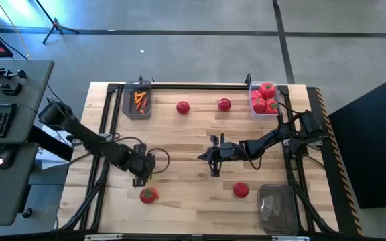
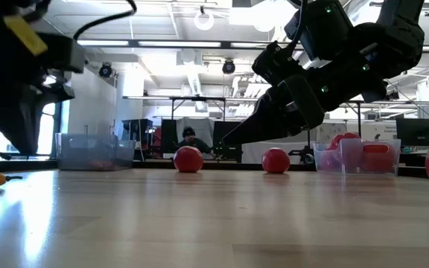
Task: Sort produce into baskets
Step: Put the yellow chili pepper into the top black bin
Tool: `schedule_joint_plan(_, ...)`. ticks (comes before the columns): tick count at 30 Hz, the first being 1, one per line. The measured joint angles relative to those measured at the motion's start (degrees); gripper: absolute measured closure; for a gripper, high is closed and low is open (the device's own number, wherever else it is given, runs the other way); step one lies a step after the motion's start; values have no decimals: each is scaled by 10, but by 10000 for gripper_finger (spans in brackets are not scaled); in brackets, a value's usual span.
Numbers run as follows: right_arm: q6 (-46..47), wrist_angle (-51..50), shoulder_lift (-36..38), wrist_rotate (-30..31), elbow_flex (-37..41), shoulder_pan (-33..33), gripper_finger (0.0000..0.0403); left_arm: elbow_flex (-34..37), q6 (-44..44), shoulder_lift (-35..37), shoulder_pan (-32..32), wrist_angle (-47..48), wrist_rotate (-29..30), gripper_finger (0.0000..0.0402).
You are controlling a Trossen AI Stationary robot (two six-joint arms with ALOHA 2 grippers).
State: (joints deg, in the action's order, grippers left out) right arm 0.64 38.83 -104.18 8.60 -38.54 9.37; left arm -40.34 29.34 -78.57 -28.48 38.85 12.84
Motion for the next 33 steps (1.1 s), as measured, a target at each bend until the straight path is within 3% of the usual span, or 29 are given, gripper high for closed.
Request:
schedule_joint_plan(8,9,-1,0,0,0,0,403,-1,49,36,2,-54,-88,380)
schedule_joint_plan(21,6,-3,0,0,0,0,403,-1,119,-30,-5,-53,-106,245)
schedule_joint_plan(26,5,-4,0,0,0,0,403,-1,126,-50,-4,-53,-102,246)
schedule_joint_plan(33,4,-5,0,0,0,0,403,-2,121,-81,-4,-53,-105,294)
